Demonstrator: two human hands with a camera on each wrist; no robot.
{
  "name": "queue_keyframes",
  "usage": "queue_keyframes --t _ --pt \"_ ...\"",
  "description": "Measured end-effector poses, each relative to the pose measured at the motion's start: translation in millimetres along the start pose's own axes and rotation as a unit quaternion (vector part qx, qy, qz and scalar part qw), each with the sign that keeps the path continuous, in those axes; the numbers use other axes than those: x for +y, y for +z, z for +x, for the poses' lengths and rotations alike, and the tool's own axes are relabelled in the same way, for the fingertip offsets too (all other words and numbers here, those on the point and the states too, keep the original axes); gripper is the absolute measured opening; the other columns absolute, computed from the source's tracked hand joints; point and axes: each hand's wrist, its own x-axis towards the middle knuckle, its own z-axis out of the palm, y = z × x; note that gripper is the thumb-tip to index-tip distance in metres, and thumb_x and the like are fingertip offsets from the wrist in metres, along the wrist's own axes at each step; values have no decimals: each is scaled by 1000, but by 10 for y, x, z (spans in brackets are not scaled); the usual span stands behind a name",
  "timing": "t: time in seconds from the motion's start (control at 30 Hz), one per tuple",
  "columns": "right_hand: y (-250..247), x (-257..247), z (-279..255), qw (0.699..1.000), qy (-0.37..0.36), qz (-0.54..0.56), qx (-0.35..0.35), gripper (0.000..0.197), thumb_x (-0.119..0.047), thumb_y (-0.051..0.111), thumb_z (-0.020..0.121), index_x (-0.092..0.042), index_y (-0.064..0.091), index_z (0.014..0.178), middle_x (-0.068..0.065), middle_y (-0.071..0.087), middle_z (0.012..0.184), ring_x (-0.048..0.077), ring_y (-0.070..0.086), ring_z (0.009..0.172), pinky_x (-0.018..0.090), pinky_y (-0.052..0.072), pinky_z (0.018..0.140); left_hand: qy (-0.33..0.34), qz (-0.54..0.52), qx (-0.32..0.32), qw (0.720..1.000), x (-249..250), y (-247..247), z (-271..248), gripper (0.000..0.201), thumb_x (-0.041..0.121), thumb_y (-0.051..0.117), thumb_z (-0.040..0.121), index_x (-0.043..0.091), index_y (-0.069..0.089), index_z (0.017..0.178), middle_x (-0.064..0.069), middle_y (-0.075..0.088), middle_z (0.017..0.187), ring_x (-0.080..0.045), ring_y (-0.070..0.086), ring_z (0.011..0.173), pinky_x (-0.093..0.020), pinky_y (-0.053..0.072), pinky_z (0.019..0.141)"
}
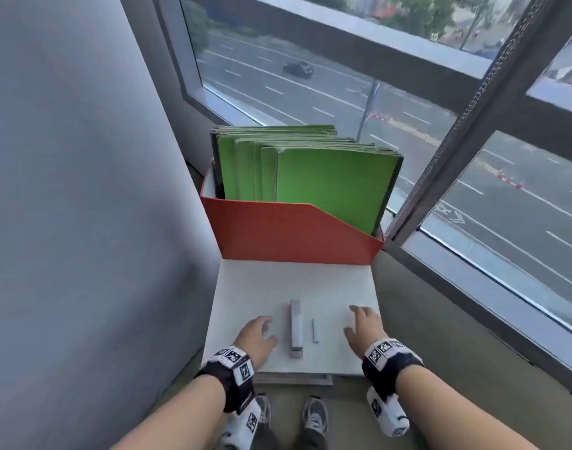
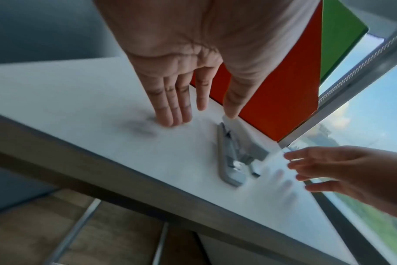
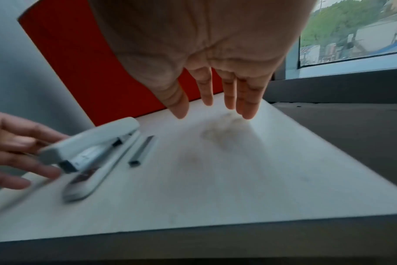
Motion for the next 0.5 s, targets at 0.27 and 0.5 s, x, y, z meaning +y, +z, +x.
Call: queue_keyframes --t 0.27,0.5 --pt "278 -821 -143 992 -53 99 -65 62 -29 47 92 -9 20 144 17 35 145 32 43 130 40 37 108 10 -188 -40 981 90 240 -10 40 4 39 93 15 53 129 -4 58 132 -18 54 120 -32 38 109" --pt "461 -1219 -117 995 28 42 -81 83 -12 49 89 -9 -11 147 18 38 144 31 51 123 41 46 100 -42 -265 -28 963 -89 234 -65 37 2 36 94 8 54 126 -13 62 121 -21 58 105 -36 43 101"
